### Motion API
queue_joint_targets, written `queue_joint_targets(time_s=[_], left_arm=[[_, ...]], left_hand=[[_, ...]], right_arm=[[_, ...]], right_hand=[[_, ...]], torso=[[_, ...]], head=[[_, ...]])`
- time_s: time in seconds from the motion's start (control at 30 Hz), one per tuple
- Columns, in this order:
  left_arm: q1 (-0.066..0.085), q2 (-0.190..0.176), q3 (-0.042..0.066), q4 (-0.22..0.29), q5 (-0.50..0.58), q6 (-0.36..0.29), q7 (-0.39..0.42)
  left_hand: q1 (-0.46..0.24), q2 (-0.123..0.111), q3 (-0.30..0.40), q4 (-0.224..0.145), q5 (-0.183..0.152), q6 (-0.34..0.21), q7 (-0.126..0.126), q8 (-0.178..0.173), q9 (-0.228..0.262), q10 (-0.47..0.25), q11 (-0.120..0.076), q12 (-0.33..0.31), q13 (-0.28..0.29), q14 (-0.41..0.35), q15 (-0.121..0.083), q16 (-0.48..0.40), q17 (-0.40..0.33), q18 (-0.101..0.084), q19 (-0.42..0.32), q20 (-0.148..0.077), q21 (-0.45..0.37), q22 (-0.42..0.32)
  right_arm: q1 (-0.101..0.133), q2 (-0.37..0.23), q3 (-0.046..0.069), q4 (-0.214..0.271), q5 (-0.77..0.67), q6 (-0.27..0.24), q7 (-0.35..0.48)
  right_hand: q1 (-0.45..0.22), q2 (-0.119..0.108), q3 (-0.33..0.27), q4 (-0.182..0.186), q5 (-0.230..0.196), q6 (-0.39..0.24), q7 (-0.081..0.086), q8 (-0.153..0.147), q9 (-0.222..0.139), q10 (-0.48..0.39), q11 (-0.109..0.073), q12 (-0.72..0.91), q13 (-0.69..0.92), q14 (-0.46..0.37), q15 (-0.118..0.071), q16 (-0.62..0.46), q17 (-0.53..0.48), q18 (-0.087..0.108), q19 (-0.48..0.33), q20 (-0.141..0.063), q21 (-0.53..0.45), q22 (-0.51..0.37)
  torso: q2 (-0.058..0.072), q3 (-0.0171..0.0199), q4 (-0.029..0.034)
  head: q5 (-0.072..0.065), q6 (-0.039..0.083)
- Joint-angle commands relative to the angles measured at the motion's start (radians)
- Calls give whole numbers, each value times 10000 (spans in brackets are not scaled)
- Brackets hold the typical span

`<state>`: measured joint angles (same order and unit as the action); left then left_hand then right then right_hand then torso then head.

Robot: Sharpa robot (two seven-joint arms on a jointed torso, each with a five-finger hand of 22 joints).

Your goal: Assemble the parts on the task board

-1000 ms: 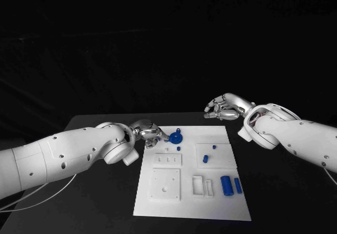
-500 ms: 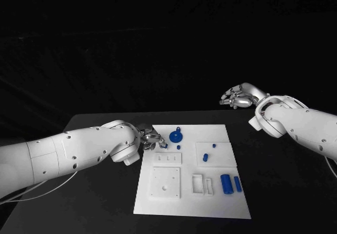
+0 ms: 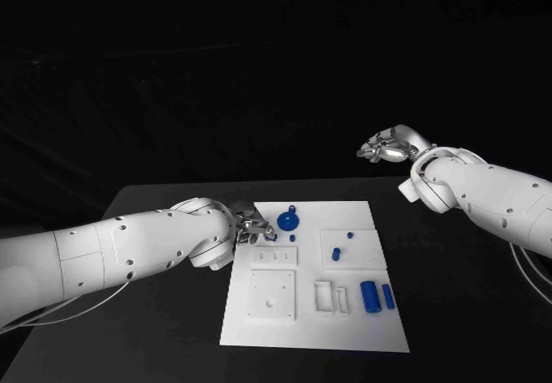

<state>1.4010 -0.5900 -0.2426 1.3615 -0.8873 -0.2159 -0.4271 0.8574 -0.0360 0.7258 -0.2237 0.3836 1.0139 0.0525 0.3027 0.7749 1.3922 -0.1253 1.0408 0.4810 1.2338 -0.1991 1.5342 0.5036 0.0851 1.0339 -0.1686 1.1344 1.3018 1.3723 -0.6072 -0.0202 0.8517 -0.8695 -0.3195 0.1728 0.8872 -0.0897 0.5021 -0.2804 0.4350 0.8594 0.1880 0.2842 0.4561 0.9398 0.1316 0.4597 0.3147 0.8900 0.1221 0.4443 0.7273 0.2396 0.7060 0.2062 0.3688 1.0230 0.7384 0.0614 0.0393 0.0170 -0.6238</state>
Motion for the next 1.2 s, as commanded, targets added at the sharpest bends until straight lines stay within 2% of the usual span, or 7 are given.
queue_joint_targets(time_s=[0.03, 0.23, 0.37, 0.5, 0.83, 1.03, 1.2], left_arm=[[-41, 40, 3, 88, -550, -424, 2], [-181, 143, 2, 124, -806, -492, -68], [-334, 195, 2, 118, -956, -663, -102], [-428, 211, 2, 100, -1040, -849, -91], [-609, 148, 2, 143, -1064, -1033, -108], [-624, 148, 3, 194, -819, -512, -160], [-637, 151, 3, 132, -805, -402, -185]], left_hand=[[-56, 61, 19, -110, 54, 2511, -763, 70, 1057, 97, -88, 103, 54, 386, -359, 71, 40, 91, 112, -1068, 78, 17], [-65, 64, 27, -124, 63, 2550, -776, 76, 1056, 98, -100, 158, 98, 401, -368, 92, 67, 101, 134, -1072, 90, 20], [-74, 70, 30, -132, 75, 2580, -784, 83, 1055, 95, -109, 195, 128, 413, -374, 109, 87, 108, 152, -1073, 105, 24], [-76, 70, 35, -138, 84, 2591, -789, 85, 1054, 93, -113, 216, 146, 421, -377, 119, 99, 112, 161, -1074, 114, 28], [-109, 63, 43, -139, 148, 2650, -804, 105, 1054, 93, -127, 299, 211, 446, -382, 166, 145, 124, 190, -1076, 148, 44], [-158, 79, 40, -119, 143, 2681, -810, 114, 1042, 86, -131, 355, 257, 453, -383, 193, 176, 132, 200, -1075, 166, 54], [-216, 112, 45, -95, 104, 2681, -806, 115, 978, 66, -126, 403, 301, 446, -377, 209, 204, 137, 193, -1069, 178, 64]], right_arm=[[14, 97, 8, -76, 349, 117, 219], [14, 300, 8, -224, 345, 238, 168], [14, 455, 8, -481, 345, 355, 180], [14, 559, 7, -653, 349, 385, 203], [14, 723, 7, -858, 351, 426, 201], [14, 814, 6, -893, 351, 491, 180], [14, 811, 5, -887, 349, 498, 181]], right_hand=[[81, 8, -60, -24, 96, -88, -6, -18, -44, 161, -19, -205, -283, 51, 35, -82, -229, -33, -46, 17, -70, -31], [119, 17, -105, -18, 174, -100, 2, -10, -106, 213, 17, -400, -557, -20, 86, -161, -437, -23, -148, 76, -177, -57], [173, 28, -122, -6, 186, -170, 21, -13, -194, 137, 154, -905, -1028, -598, 383, -541, -945, -158, -751, 184, -555, -122], [200, 48, -141, 7, 190, -213, 39, 13, -252, 163, 250, -1347, -1457, -911, 550, -728, -1438, -240, -1115, 243, -793, -108], [191, 51, -157, 19, 221, -234, 45, 26, -278, 237, 274, -1507, -1635, -974, 584, -760, -1656, -255, -1199, 261, -866, -85], [205, 49, -164, 22, 313, -249, 51, 38, -301, 305, 295, -1617, -1768, -971, 602, -737, -1811, -255, -1227, 271, -899, -49], [225, 50, -165, 26, 484, -255, 53, 52, -324, 377, 297, -1700, -1880, -974, 610, -704, -1949, -252, -1240, 281, -924, -11]], torso=[[-37, 15, 31], [-37, 16, 12], [-36, 27, 20], [-35, 27, 23], [-37, 33, 56], [-42, 54, 48], [-40, 47, 42]], head=[[-37, -39], [-28, -54], [-26, -96], [-25, -113], [20, -198], [28, -256], [35, -292]])
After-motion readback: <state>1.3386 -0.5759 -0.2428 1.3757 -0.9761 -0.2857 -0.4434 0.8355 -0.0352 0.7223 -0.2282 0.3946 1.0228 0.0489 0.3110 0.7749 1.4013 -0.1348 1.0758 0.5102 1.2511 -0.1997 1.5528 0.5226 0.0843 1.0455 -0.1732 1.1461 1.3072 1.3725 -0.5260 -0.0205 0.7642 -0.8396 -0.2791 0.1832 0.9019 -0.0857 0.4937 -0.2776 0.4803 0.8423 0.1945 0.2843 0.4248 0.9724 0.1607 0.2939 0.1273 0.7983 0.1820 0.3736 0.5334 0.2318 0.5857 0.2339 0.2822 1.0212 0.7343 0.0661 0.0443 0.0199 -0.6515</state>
